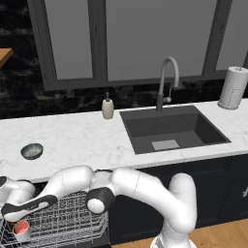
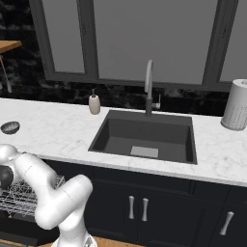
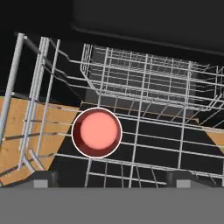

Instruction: Pick up the cup and bowl from the counter, place them in the dishwasher, and close the dishwasher door.

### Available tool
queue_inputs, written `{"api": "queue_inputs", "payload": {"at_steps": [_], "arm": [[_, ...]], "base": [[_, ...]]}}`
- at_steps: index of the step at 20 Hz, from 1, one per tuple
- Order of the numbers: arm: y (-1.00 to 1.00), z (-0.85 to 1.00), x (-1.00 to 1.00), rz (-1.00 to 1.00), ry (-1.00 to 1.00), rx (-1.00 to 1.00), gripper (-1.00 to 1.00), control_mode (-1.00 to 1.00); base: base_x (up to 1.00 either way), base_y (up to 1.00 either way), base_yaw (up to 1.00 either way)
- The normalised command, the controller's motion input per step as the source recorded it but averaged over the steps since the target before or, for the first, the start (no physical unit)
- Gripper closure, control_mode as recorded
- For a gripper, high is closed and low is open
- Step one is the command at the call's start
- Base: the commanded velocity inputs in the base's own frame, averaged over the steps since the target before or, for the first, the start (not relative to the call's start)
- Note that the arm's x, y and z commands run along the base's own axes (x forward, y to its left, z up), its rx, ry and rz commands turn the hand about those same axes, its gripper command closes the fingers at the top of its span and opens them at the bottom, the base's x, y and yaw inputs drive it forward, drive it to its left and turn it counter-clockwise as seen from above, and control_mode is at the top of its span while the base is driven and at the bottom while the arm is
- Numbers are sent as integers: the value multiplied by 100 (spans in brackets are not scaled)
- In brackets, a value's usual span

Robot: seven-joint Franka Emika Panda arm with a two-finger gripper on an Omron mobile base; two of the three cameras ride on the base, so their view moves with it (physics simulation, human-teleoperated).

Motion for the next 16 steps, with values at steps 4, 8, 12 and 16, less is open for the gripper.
{"api": "queue_inputs", "payload": {"at_steps": [4, 8, 12, 16], "arm": [[-46, 100, 0, 3, 0, 5, -100, -100], [-61, 79, 20, 3, 1, 5, -100, -100], [-91, 60, 79, 8, 13, 3, -100, -100], [-100, 14, 100, 13, 16, 3, -100, -100]], "base": [[0, 0, 0], [0, 0, 0], [0, 0, 0], [0, 0, 0]]}}
